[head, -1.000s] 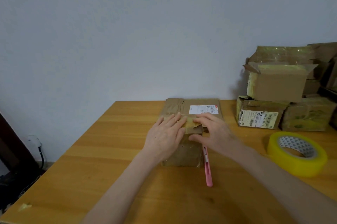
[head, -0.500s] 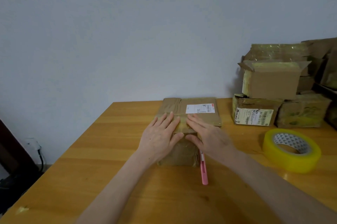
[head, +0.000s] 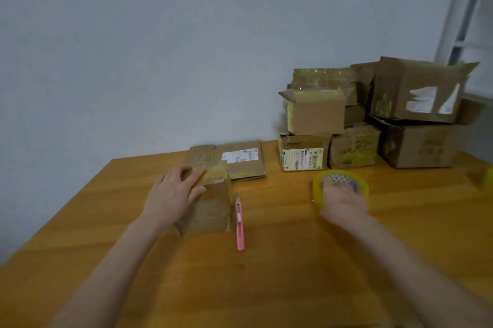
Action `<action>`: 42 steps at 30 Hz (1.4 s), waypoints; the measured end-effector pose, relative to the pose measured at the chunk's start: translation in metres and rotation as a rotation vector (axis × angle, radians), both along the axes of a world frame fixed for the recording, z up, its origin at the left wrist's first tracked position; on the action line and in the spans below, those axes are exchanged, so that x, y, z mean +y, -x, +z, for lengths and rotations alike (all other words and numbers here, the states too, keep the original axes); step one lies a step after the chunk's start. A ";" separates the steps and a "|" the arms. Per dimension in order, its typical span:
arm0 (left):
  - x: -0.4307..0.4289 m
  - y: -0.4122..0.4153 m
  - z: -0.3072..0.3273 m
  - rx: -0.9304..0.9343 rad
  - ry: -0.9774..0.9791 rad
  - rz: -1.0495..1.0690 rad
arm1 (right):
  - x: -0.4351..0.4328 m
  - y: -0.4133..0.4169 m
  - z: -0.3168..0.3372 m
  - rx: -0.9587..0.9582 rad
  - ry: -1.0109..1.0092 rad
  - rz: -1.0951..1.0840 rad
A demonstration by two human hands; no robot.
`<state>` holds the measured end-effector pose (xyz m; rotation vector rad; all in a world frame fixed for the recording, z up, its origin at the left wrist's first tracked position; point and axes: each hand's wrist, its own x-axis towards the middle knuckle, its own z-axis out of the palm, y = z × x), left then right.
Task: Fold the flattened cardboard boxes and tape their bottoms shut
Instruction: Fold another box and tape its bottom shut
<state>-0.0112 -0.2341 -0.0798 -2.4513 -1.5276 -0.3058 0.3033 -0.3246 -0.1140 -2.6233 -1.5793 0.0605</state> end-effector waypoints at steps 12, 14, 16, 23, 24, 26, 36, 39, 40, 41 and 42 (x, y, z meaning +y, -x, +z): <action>0.006 0.015 -0.002 -0.095 -0.001 -0.095 | 0.038 0.081 0.127 0.925 -0.565 0.602; 0.008 0.017 -0.003 -0.124 0.020 -0.115 | 0.059 0.106 0.149 0.887 -0.527 0.657; 0.008 0.020 -0.002 -0.210 0.089 -0.154 | 0.080 0.123 0.159 0.778 -0.426 0.701; 0.003 0.021 0.058 -1.310 0.397 -0.020 | 0.112 0.146 0.160 0.633 -0.338 0.765; 0.005 0.015 0.067 -1.376 0.410 -0.007 | 0.114 0.148 0.161 0.627 -0.337 0.773; 0.008 0.005 0.076 -1.408 0.402 0.025 | 0.117 0.151 0.160 0.626 -0.335 0.771; 0.017 0.006 0.067 -1.606 0.391 0.151 | 0.099 0.110 0.119 0.923 -0.220 0.736; 0.019 0.007 0.067 -1.657 0.337 0.192 | 0.101 0.114 0.122 1.041 -0.408 0.699; 0.019 0.006 0.067 -1.668 0.341 0.202 | 0.102 0.117 0.127 1.035 -0.451 0.699; 0.018 0.005 0.065 -1.672 0.354 0.218 | 0.104 0.119 0.132 1.010 -0.472 0.702; 0.018 0.007 0.061 -1.678 0.367 0.241 | 0.105 0.121 0.136 0.971 -0.478 0.704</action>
